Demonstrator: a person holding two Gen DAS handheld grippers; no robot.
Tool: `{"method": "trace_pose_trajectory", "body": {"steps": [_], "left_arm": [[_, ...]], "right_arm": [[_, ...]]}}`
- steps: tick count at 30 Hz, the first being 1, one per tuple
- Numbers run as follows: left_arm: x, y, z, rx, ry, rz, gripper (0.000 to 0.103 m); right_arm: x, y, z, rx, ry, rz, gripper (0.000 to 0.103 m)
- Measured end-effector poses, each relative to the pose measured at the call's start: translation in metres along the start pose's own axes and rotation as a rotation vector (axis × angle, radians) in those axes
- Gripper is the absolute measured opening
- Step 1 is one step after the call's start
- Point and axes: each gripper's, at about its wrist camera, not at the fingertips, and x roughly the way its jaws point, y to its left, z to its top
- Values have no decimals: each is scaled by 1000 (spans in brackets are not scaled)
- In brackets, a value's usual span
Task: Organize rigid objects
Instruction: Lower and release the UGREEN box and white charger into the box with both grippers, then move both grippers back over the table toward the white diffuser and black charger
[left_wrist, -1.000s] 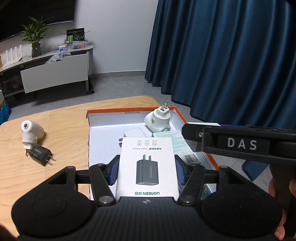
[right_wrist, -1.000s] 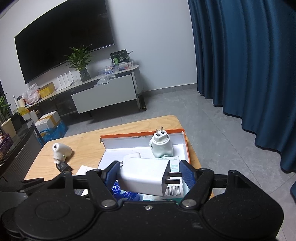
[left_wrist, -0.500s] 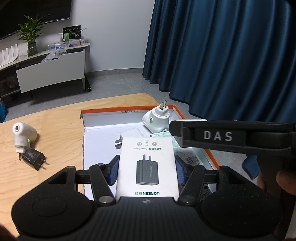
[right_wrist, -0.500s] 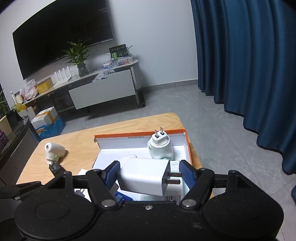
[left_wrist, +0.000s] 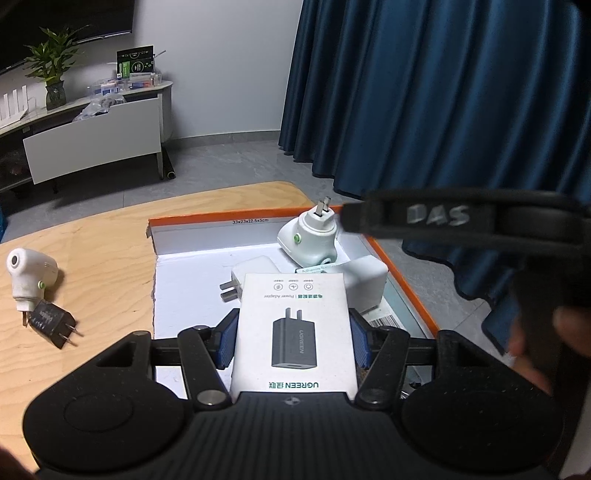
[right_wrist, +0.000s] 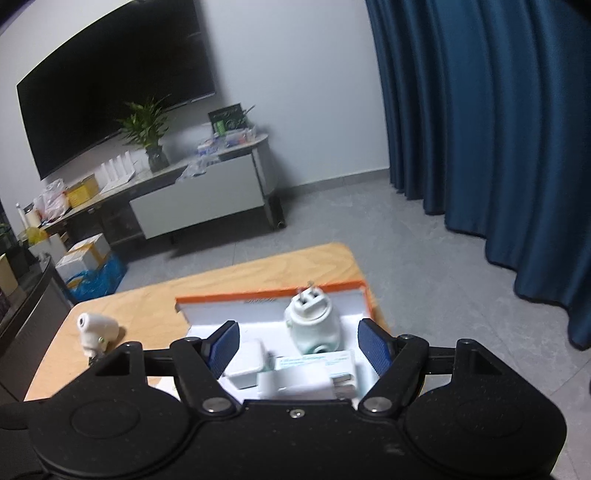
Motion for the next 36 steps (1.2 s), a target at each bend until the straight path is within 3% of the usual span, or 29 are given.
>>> {"method": "trace_pose_trajectory", "body": {"steps": [7,11,17,36], "left_arm": [[13,-2,7,0,15,-12,60],[11,1,9,-30,10,-23,73],[-5,8,11,-59,-13,-4,73],[-65,87,-6,-199,-50,236,85]], "right_arm": [[-23,-8,0,13,-43,-12,86],[-32,-6,0,9,-58,-7,86],[-41,2,0,2,-68,17,86],[-39,74,-17,-88,20,157,87]]}}
